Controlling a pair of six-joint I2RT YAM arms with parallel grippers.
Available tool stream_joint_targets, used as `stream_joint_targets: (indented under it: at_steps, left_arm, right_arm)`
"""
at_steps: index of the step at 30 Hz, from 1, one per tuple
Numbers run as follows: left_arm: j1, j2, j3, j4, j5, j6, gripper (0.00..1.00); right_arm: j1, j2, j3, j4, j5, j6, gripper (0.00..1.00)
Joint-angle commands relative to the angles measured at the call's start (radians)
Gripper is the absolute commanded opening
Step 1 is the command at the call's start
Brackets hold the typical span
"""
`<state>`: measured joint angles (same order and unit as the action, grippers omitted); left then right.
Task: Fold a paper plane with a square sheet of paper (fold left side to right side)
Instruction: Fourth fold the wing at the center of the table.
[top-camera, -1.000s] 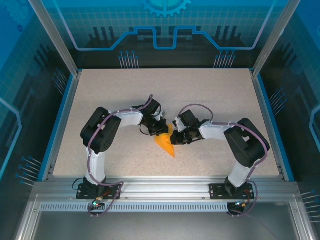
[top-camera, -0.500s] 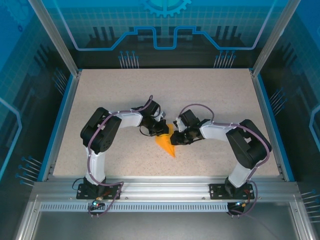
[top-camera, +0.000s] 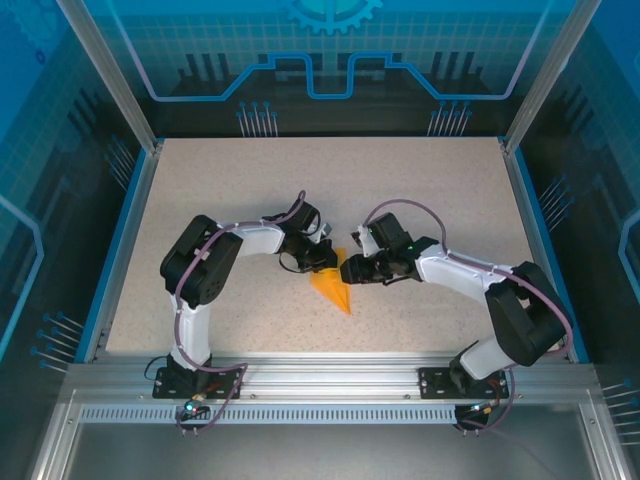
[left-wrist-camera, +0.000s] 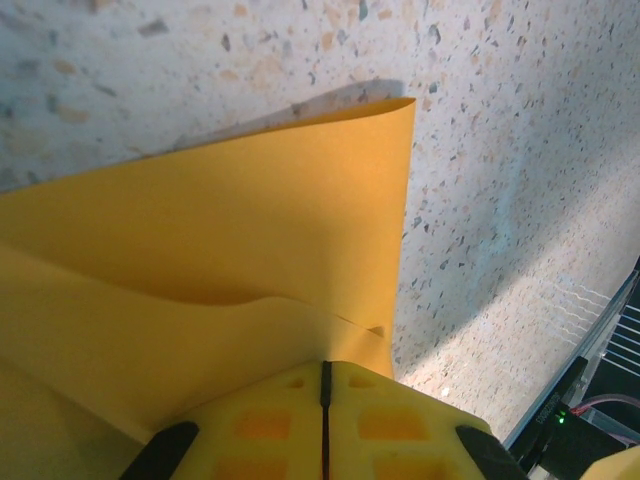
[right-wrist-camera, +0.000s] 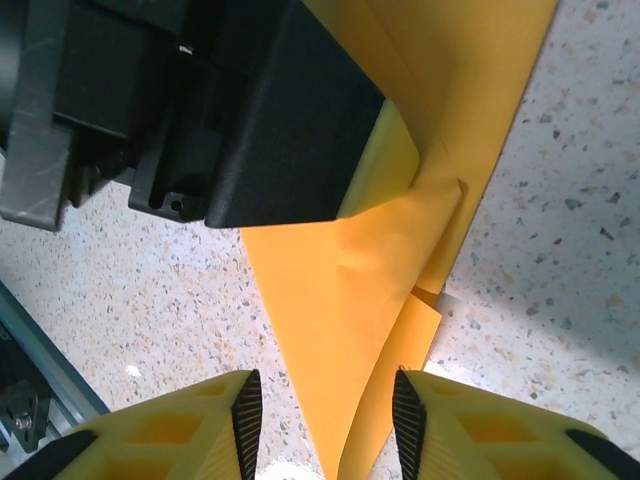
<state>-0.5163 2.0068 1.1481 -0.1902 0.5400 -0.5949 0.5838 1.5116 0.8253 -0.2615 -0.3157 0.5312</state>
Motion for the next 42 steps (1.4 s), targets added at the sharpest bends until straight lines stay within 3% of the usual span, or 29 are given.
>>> stream_joint_targets:
  at_steps: [1,7,19,30,42]
  left_arm:
    - [0.001,0.029,-0.045,-0.064,-0.069,0.02,0.08]
    - [0.0,0.03,-0.044,-0.065,-0.07,0.02,0.09]
    - [0.001,0.035,-0.041,-0.069,-0.069,0.021,0.09]
    - [0.001,0.044,-0.033,-0.078,-0.071,0.023,0.08]
    - [0.001,0.047,-0.032,-0.084,-0.075,0.022,0.08]
  right_arm:
    - [0.011,0.034,-0.02,-0.015,-0.063,0.005,0.4]
    - [0.049,0.062,-0.014,0.066,-0.134,0.029,0.23]
    - [0.074,0.187,0.036,0.018,-0.148,0.021,0.23]
    - [0.096,0.221,0.091,-0.128,-0.043,-0.033,0.23]
    - [0.114,0.245,0.094,-0.198,-0.013,-0.042,0.21]
